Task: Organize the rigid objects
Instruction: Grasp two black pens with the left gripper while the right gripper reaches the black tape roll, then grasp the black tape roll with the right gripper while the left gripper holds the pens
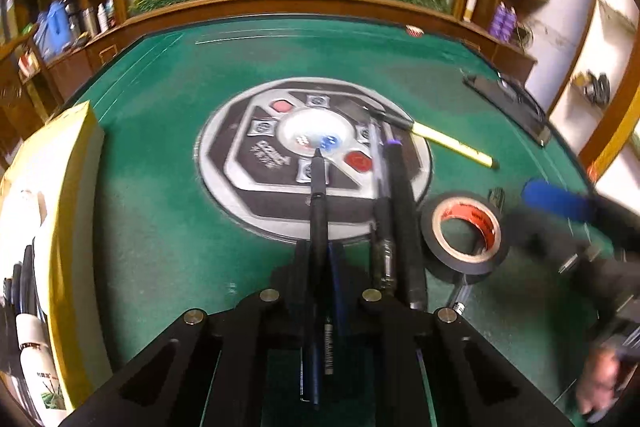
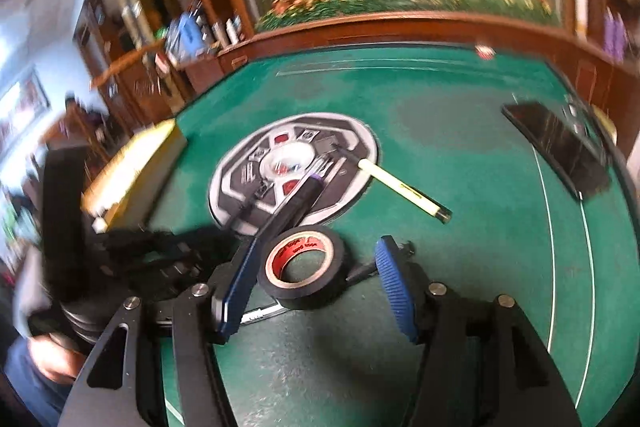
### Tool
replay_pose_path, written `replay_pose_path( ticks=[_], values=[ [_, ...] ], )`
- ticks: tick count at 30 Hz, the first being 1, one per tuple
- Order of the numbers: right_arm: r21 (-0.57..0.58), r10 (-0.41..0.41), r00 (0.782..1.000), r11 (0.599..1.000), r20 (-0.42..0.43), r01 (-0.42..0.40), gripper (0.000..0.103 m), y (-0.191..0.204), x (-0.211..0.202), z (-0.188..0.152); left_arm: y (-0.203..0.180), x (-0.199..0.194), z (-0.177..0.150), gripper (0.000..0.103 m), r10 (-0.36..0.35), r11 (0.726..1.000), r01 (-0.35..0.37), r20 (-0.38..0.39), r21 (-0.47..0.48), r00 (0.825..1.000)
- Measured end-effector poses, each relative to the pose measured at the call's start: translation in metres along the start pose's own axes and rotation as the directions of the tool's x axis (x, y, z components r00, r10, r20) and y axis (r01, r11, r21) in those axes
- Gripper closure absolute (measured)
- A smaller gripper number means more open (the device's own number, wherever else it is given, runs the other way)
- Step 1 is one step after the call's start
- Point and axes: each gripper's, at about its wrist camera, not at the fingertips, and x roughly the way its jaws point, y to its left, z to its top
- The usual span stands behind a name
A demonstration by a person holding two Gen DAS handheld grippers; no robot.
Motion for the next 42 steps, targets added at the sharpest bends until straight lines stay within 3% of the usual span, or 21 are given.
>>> replay_pose_path(
  ticks=[6,13,19,35,42],
  values=[
    [-0.110,-0.075,0.997,0.991,-0.027,0.071,0.044,0.019,0.024,-0.005,0.008,0.002,0.000,0.094,0.007,1.000,-0.007,-0.002,-0.020,1.000],
    [-0.096,-0.056,0.997,0.994,-0.045,0.051,0.044,0.016,0.028,-0.004,0.012,0.001,0.000,0.094,0.018,0.999,-0.018,0.008,-0.031,1.000],
    [-0.174,-0.098,0.995,0.981,-0.032,0.091,0.041,0.026,0.027,-0.007,0.013,0.003,-0.001,0.094,0.025,0.999,-0.024,0.003,-0.027,1.000],
    [-0.206,-0.113,0.993,0.973,-0.039,0.103,0.035,0.034,0.024,-0.013,0.013,0.004,-0.002,0.094,0.026,0.999,-0.026,0.003,-0.024,1.000],
    [-0.148,-0.079,0.994,0.987,-0.070,0.068,0.042,0.025,0.026,-0.012,0.013,0.002,-0.002,0.094,0.025,0.999,-0.025,0.014,-0.021,1.000]
  ],
)
